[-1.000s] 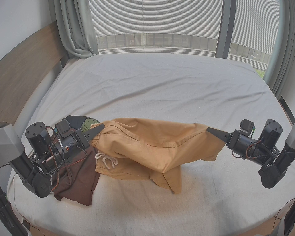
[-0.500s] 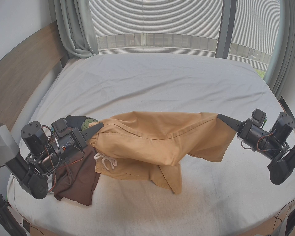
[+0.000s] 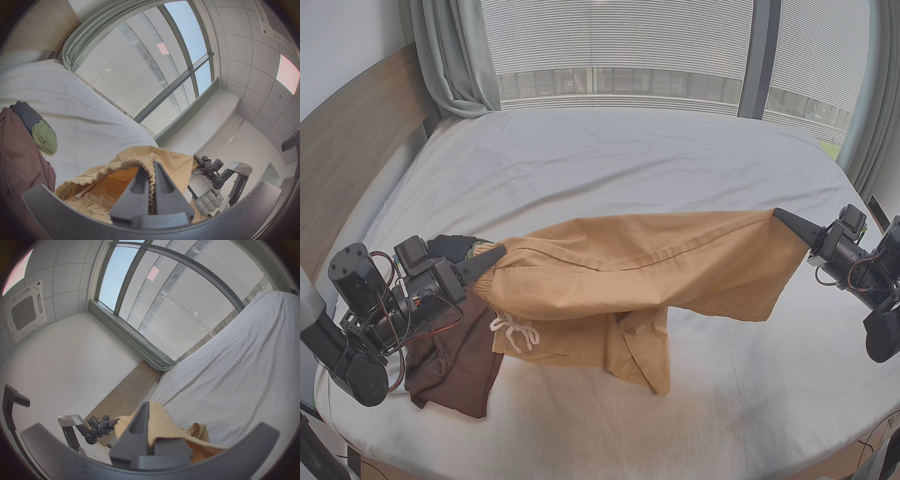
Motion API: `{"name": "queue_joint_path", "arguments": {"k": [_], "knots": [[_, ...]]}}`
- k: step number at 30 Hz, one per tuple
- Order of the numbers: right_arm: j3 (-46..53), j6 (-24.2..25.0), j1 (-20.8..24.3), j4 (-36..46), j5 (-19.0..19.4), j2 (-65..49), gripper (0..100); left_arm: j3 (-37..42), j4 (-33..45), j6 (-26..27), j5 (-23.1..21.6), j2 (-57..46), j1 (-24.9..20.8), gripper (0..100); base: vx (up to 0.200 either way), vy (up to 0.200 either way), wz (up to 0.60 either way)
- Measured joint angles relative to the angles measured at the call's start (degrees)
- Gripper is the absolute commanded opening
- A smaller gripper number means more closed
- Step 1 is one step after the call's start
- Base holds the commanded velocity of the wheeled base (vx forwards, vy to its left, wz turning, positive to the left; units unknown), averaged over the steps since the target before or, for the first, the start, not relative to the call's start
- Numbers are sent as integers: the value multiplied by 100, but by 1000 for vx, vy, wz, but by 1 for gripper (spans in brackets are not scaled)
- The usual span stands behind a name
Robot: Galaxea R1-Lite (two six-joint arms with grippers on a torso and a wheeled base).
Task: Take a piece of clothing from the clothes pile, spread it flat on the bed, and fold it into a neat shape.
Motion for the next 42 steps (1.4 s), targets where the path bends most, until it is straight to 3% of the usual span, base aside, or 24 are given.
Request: {"name": "queue_joint_path", "arguments": {"k": [7, 25, 42], "knots": [[-55, 35, -333, -5, 246, -38, 0, 28, -5, -1, -228, -50, 249, 0, 0, 0, 0], [-74, 38, -491, -33, 249, 199, 0, -127, -2, 0, -197, -49, 389, 0, 0, 0, 0], [-951, 24, -384, 11, 163, 1081, 0, -600, 6, 5, 557, 227, 380, 0, 0, 0, 0]]}}
